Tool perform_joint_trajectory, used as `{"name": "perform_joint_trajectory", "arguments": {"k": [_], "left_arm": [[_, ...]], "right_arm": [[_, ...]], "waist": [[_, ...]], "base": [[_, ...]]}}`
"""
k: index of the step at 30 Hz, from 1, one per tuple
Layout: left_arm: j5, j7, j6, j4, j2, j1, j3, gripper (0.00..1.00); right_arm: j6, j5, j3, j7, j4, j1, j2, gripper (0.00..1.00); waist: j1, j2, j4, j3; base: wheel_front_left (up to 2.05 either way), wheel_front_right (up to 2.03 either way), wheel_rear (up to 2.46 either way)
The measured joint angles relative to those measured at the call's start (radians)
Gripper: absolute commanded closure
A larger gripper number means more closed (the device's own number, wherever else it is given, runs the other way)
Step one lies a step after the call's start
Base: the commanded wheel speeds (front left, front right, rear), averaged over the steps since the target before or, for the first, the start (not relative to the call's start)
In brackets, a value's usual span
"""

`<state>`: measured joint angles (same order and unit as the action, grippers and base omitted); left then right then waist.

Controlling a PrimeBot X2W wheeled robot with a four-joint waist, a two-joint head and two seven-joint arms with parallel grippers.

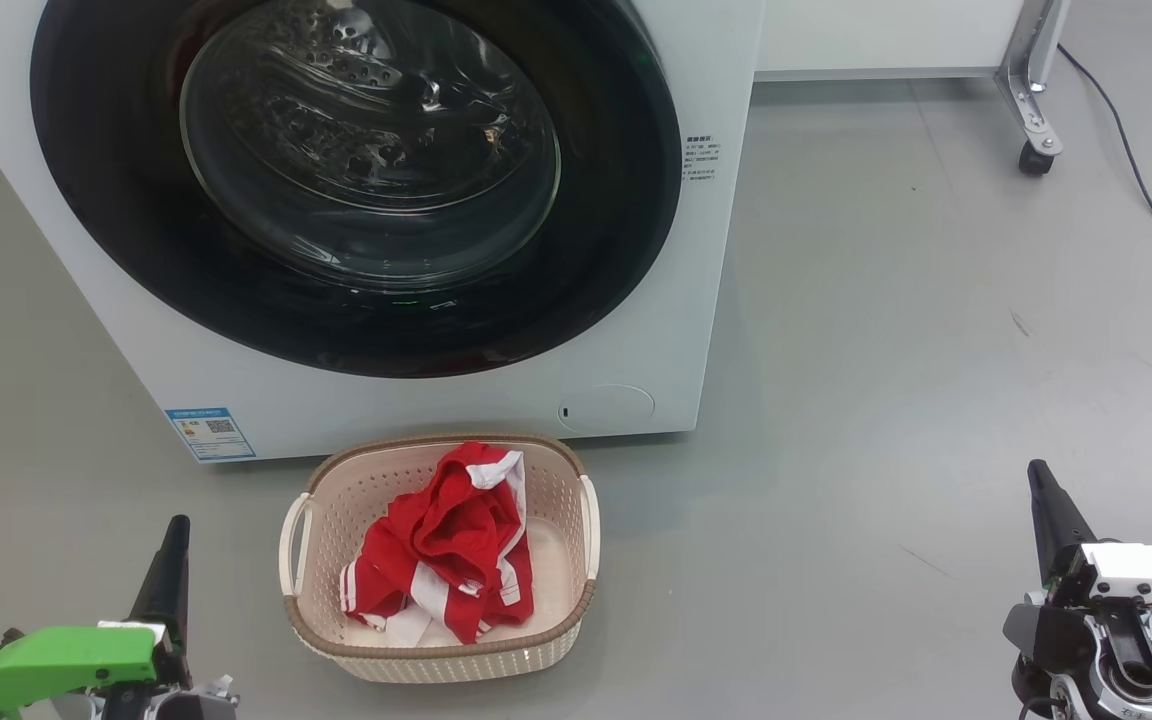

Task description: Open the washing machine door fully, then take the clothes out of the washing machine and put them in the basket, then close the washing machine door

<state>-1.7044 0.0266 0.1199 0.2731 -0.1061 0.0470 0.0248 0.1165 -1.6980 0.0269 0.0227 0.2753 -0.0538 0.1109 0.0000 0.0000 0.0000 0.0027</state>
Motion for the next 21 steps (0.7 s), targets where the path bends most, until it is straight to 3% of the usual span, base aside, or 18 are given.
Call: {"name": "perform_joint_trajectory", "arguments": {"k": [21], "left_arm": [[0.000, 0.000, 0.000, 0.002, 0.001, 0.000, -0.002, 1.00]], "right_arm": [[0.005, 0.000, 0.003, 0.003, 0.001, 0.000, -0.002, 1.00]], "waist": [[0.0000, 0.0000, 0.000, 0.000]], "base": [[0.00, 0.00, 0.00]]}}
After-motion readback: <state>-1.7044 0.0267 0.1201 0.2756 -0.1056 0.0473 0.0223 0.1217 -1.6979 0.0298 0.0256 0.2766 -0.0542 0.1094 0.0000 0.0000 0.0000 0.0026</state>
